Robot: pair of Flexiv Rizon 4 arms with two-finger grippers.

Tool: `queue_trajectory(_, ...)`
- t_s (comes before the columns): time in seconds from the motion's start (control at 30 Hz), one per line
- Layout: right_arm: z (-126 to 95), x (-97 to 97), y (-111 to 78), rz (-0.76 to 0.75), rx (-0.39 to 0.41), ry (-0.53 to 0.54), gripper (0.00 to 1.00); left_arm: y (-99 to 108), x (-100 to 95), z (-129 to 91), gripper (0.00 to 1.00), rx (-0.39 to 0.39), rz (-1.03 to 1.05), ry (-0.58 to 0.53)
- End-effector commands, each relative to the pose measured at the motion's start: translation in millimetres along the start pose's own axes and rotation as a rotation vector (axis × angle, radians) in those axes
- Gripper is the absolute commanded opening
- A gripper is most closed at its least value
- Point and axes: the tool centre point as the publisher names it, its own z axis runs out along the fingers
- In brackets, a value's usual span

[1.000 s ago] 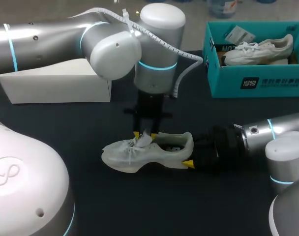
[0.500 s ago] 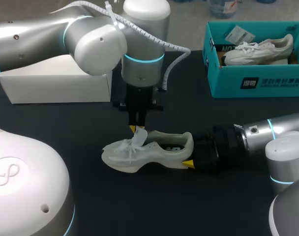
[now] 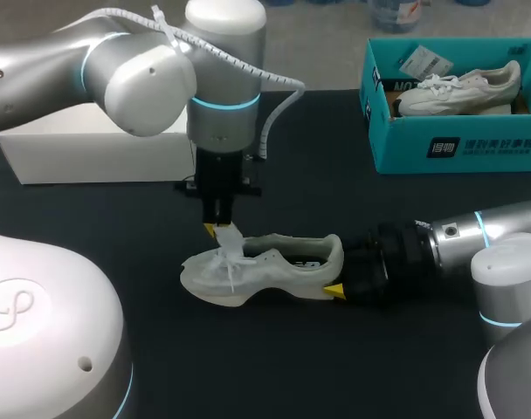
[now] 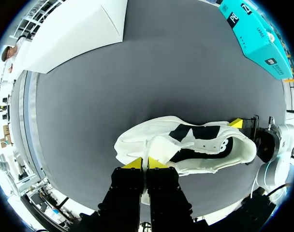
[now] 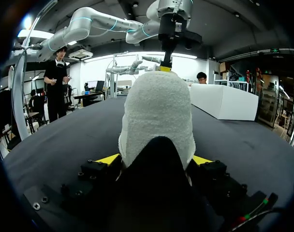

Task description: Take the shoe out of the shoebox, open the shoe tongue, remove and reinsert the insole, then place the shoe into the shoebox

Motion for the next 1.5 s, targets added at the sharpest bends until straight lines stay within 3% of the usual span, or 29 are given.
queue_trajectory(0.03, 4, 3.0, -3.5, 0.001, 0.004, -0.001, 0.00, -2, -6.1, 6, 0.00, -0.009, 0.001, 0.009)
queue_trajectory(0.37, 4, 3.0, -3.5, 0.001, 0.004, -0.001, 0.00, -2, -4.3, -2, 0.00, -0.002, 0.028, 0.024)
queue_trajectory(0.4, 4, 3.0, -3.5, 0.001, 0.004, -0.001, 0.00, -2, -3.6, -4, 0.20, 0.001, 0.035, 0.029)
queue_trajectory(0.43, 4, 3.0, -3.5, 0.001, 0.004, -0.001, 0.00, -2, -2.7, -6, 0.65, 0.005, 0.042, 0.034)
queue_trajectory(0.47, 4, 3.0, -3.5, 0.001, 0.004, -0.001, 0.00, -2, -1.6, -8, 1.00, 0.014, 0.052, 0.038)
queue_trajectory(0.77, 4, 3.0, -3.5, 0.001, 0.004, -0.001, 0.00, -5, 10.0, -38, 1.00, 0.001, 0.233, 0.048)
queue_trajectory(0.87, 4, 3.0, -3.5, 0.001, 0.004, -0.001, 0.00, -4, 16.4, -55, 1.00, 0.008, 0.425, 0.042)
queue_trajectory(1.03, 4, 3.0, -3.5, 0.001, 0.004, -0.001, 0.00, 12, 24.4, -91, 1.00, 0.046, 0.959, 0.004)
queue_trajectory(1.5, 4, 3.0, -3.5, 0.001, 0.004, -0.001, 0.00, 12, 24.4, -91, 1.00, 0.046, 0.959, 0.004)
